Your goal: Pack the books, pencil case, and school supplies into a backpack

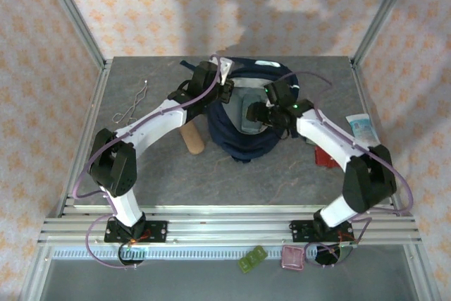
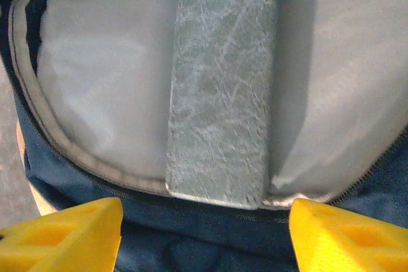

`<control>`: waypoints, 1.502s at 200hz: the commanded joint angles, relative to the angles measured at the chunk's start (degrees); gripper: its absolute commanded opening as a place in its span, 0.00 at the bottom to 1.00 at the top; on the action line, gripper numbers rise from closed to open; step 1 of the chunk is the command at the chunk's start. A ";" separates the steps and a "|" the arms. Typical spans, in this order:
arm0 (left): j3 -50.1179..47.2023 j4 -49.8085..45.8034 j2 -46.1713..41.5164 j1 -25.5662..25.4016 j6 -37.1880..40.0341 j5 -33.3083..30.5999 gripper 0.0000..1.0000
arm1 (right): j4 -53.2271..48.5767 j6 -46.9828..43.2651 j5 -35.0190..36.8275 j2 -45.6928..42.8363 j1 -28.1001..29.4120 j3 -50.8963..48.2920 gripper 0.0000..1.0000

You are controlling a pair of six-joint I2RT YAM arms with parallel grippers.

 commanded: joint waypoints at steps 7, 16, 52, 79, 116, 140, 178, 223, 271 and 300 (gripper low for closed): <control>0.71 8.07 -4.34 -1.21 -3.27 2.80 0.00 | 6.58 1.64 -4.60 -4.63 1.14 -5.94 0.39; 0.63 8.25 -4.35 -1.29 -3.35 3.01 0.00 | 8.27 2.24 -4.84 -4.70 2.02 -8.25 0.27; 1.05 8.06 -4.20 -1.90 -3.71 3.42 0.00 | 14.63 4.90 -4.47 -1.74 3.84 -13.47 0.12; 1.24 7.81 -4.47 -2.25 -3.76 3.51 0.00 | 18.95 6.02 -2.51 0.93 4.37 -13.99 0.09; 0.59 7.85 -5.01 -2.96 -3.98 3.60 0.00 | 25.31 8.39 4.97 5.09 4.11 -12.56 0.07; 0.09 7.87 -5.32 -3.44 -4.41 3.78 0.00 | 26.04 8.62 6.32 9.03 3.60 -9.09 0.06; -1.69 8.21 -6.11 -3.84 -4.64 3.86 0.00 | 29.82 8.22 11.24 5.96 4.03 -11.69 0.07; -1.84 8.62 -5.83 -3.93 -4.95 4.21 0.00 | 28.58 5.42 7.43 1.85 5.84 -15.55 0.09; -1.66 8.47 -5.84 -3.97 -4.68 3.95 0.00 | 28.50 6.51 7.16 -0.39 7.73 -21.48 0.09; -1.23 8.44 -5.73 -4.06 -4.99 4.29 0.00 | 28.70 6.23 9.77 2.47 7.16 -21.11 0.08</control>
